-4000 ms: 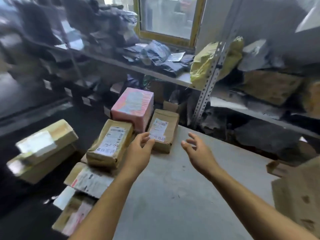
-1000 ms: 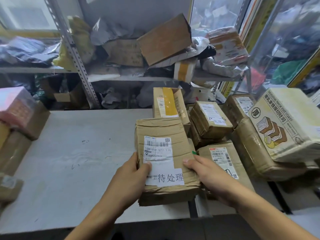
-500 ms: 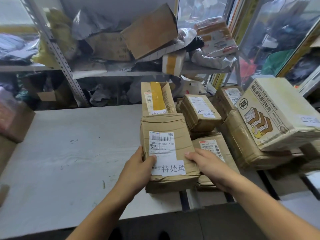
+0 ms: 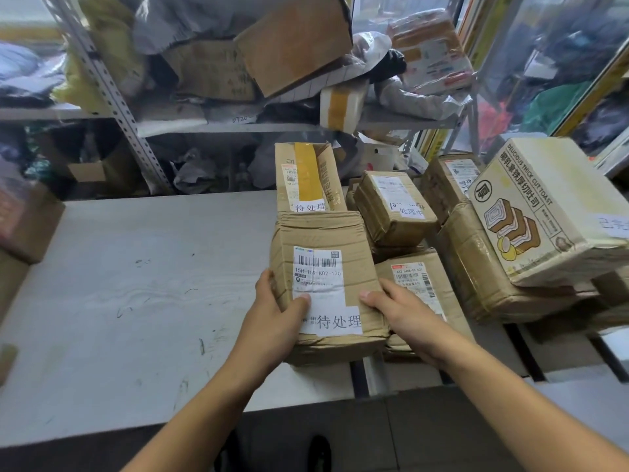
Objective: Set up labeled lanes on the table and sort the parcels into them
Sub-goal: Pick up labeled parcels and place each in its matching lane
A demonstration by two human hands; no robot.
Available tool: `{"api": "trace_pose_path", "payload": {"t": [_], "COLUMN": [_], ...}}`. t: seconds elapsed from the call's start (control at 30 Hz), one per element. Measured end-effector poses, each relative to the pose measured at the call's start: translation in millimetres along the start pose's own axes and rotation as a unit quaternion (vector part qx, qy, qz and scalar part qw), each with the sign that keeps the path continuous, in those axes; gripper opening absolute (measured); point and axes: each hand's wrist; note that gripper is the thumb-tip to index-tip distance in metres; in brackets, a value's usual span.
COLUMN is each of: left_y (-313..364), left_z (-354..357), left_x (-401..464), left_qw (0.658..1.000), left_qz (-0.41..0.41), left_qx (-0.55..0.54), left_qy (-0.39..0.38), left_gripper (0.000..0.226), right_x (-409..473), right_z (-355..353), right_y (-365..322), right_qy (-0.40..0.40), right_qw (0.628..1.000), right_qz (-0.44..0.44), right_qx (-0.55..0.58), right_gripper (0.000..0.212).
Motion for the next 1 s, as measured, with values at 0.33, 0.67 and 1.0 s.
{"api": "trace_pose_path", "payload": {"t": [0.33,0.67,1.0], "left_y": [10.3,27.5,-2.8], "left_z": [-2.0,-62.9,-199.2], "left_x": [-1.5,-27.1,-81.1], "left_qw": [0.999,0.977,0.946], "left_qz": [0.021,0.127,0.145], "left_qx": [-0.025,0.050,-0.012], "left_qy": [0.013,0.166,0.289], "left_gripper": [0.063,0.047,0.025], "right_x": [-4.8,13.9,102.2], "right_z": [3.4,71.0,198.1], "right_y": [-17.2,-102.6,-166.5], "right_qy": [0.102,0.110,-0.035], "right_qw": [0.989,0.916,0.877], "right_qz": [-0.004,-0.181,-0.239], "right_qx": [-0.110,-0.341,-0.416], "right_gripper": [0.075,0.066,0.068]}}
Point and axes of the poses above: each hand's wrist, its own x-axis towards the middle knuckle, its own z-axis out of the palm, y = z × x, and after that the axes turned 15 degrees about -y, right-handed
